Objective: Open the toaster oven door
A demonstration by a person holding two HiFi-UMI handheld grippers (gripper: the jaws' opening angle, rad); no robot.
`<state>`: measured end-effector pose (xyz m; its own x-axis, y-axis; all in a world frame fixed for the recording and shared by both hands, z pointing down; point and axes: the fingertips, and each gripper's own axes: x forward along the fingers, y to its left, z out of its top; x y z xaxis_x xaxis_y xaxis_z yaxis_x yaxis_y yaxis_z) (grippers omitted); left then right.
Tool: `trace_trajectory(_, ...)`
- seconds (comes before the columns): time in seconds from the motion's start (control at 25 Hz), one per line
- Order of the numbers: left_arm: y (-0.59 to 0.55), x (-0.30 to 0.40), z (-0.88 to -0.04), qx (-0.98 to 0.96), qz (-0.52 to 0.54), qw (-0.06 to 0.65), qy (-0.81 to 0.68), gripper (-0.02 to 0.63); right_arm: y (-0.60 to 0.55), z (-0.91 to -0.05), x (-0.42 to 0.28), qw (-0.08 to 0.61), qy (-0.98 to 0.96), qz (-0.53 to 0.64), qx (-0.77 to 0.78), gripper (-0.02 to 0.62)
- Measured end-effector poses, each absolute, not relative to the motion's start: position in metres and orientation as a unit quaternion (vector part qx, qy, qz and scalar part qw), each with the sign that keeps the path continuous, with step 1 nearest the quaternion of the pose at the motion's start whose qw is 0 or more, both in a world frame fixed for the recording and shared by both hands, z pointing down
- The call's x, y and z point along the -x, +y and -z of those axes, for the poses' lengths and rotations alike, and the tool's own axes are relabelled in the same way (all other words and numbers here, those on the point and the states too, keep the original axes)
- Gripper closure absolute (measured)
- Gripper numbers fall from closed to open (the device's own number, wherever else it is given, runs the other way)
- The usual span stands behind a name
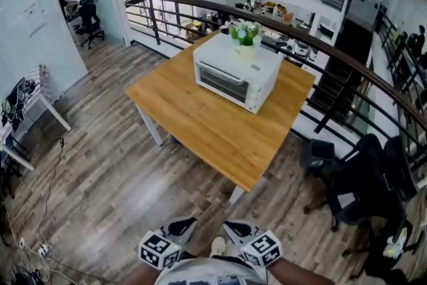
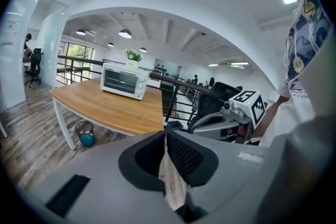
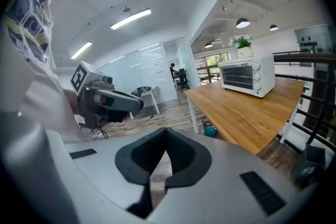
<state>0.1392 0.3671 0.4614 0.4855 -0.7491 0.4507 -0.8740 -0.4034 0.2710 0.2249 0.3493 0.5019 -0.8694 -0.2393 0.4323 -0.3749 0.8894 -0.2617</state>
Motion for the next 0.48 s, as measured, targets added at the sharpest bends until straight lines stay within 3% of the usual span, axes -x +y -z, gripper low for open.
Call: trace_trajectory(0.48,0.24,-0.137,-0.46,-0.865,-0.121,0.223,-0.433,0.601,0.251,-0.524,-0.236,0.181,-0.932,-0.203,-0.241,0.594)
